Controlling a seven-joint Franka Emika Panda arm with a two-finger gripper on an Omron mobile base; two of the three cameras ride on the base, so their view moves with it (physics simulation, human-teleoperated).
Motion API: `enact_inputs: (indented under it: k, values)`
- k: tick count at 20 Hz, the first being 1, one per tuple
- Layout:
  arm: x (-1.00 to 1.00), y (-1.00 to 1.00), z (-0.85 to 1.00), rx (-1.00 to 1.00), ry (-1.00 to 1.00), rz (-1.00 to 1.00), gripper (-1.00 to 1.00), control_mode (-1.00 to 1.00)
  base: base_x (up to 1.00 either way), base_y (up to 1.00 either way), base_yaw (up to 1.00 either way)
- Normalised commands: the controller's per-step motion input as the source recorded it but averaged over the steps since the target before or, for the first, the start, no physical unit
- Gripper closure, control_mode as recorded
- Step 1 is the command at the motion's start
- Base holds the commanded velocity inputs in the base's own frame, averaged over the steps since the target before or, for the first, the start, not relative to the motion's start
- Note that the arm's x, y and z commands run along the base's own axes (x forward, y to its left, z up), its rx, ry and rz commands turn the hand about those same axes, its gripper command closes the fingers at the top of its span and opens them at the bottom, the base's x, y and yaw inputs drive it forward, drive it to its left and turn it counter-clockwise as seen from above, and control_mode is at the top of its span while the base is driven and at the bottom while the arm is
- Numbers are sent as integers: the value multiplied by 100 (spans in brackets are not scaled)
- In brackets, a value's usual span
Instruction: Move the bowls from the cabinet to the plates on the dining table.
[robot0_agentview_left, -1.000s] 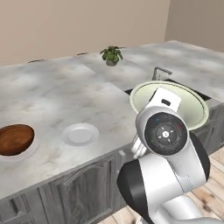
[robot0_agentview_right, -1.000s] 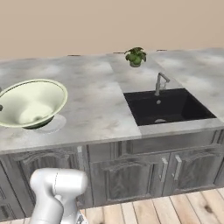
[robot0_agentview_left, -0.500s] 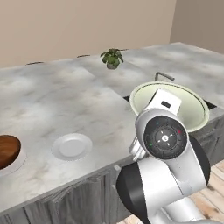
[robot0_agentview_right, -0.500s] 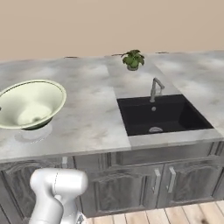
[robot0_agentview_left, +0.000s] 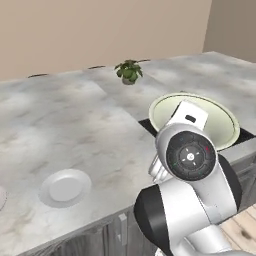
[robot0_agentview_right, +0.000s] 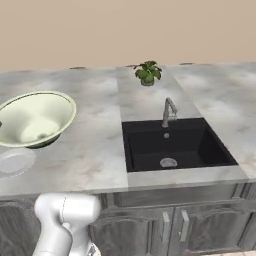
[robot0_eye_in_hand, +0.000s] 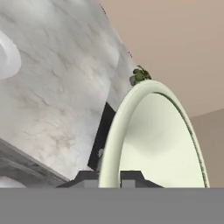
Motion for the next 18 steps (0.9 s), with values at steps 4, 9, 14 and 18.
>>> enact_inputs:
  k: [4, 9, 14, 18]
  values:
    - [0, 0, 0, 0, 0, 0, 100, 100, 69, -41, 14]
    - [0, 0, 0, 0, 0, 0, 100, 100, 65, -39, 13]
    - [0, 0, 0, 0, 0, 0, 100, 100, 61, -28, 13]
    - [0, 0, 0, 0, 0, 0, 100, 100, 43, -2, 7]
